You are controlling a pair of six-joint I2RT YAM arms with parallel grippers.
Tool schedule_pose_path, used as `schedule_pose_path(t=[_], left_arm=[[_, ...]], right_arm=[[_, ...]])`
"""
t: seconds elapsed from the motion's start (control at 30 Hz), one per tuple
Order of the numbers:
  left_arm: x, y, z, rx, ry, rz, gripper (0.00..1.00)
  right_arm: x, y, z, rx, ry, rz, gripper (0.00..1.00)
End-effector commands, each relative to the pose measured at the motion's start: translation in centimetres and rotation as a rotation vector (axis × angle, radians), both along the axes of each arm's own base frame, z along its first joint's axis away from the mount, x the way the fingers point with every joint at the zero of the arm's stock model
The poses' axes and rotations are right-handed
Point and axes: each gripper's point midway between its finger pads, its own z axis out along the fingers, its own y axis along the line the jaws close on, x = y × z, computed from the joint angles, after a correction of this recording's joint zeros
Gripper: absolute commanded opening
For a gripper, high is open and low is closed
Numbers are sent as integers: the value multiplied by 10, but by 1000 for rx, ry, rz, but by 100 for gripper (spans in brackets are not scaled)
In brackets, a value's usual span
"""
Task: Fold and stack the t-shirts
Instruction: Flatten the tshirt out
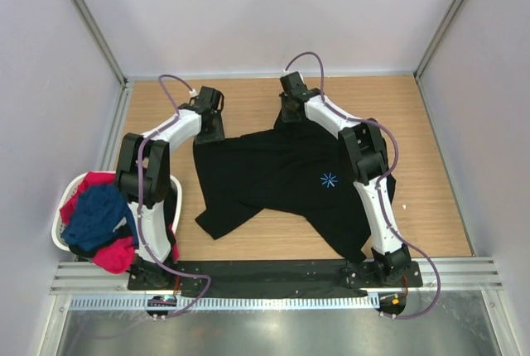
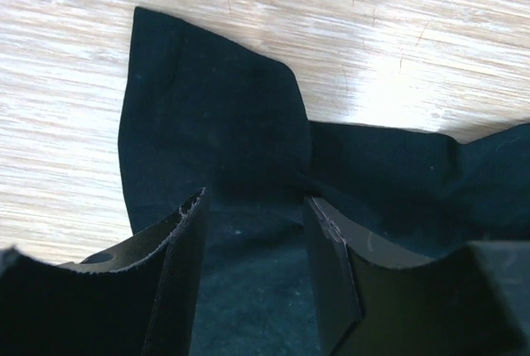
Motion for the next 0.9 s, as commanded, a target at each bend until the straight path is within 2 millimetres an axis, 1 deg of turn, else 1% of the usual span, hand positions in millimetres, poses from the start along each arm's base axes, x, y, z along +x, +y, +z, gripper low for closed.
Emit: schedule_pose_path(t=[0.0,0.03,0.07,0.1,0.13,0.2,0.23,0.27,0.3,0.33,0.37,0.43,0.47,0.5,0.53,0.57,0.6,0.63,0.67,0.7,0.73,0.77,0.8,0.83,0.87], left_arm=[[5,-4,20,-10,-42,20,51],[4,-5,20,-7,-42,17,50],[3,-5,25,6,-57,15,50],[-1,-6,24,17,-54,6,50],[0,-9,27,23,-70,-7,50],[-5,-22,35,62,-98,-64,50],[-8,-27,34,79,-103,-87,50],[-14,-41,35,97,-108,-139,50],[-17,-48,37,99,-114,-163,50],[-21,-55,36,96,-112,-182,50],[-25,-65,35,88,-110,-208,50],[-34,-82,31,9,-83,-231,50],[-40,-88,26,-28,-65,-241,49],[-46,-97,22,-91,-43,-238,48],[-48,-103,23,-126,-48,-238,48],[-59,-104,13,-147,-20,-235,47],[-65,-110,10,-171,-11,-241,47],[-69,-118,9,-211,-9,-243,47],[-83,-128,4,-217,7,-273,46],[-88,-134,2,-220,12,-290,46],[-93,-139,2,-213,9,-299,46],[-104,-152,-2,-205,19,-333,46],[-108,-157,-3,-203,24,-341,46],[-116,-165,-6,-206,37,-348,46],[-120,-169,-10,-210,52,-349,46]], right_arm=[[25,-26,46,-16,-107,-84,23],[31,-41,47,-9,-113,-127,25],[33,-50,43,-9,-103,-154,25],[33,-60,36,-7,-80,-188,25],[33,-78,24,23,-40,-264,25],[29,-93,10,61,8,-319,24],[18,-109,-9,64,55,-348,23],[15,-116,-16,71,64,-376,23],[15,-123,-21,69,57,-394,23],[6,-138,-34,35,79,-429,23],[5,-153,-35,21,81,-462,23],[-3,-173,-44,-13,98,-502,23],[-5,-184,-45,-35,98,-526,23],[-9,-200,-47,-44,107,-557,22],[-12,-208,-47,-48,110,-577,22],[-16,-219,-47,-65,116,-603,21],[-16,-233,-40,-64,104,-636,20],[-25,-242,-45,-78,117,-658,20],[-26,-249,-42,-77,106,-678,20],[-32,-257,-40,-52,110,-687,20],[-32,-260,-35,-40,98,-688,23],[-31,-260,-31,-26,87,-680,25],[-33,-255,-30,4,94,-658,27],[-31,-252,-9,26,58,-643,33],[-28,-247,0,59,36,-625,37]])
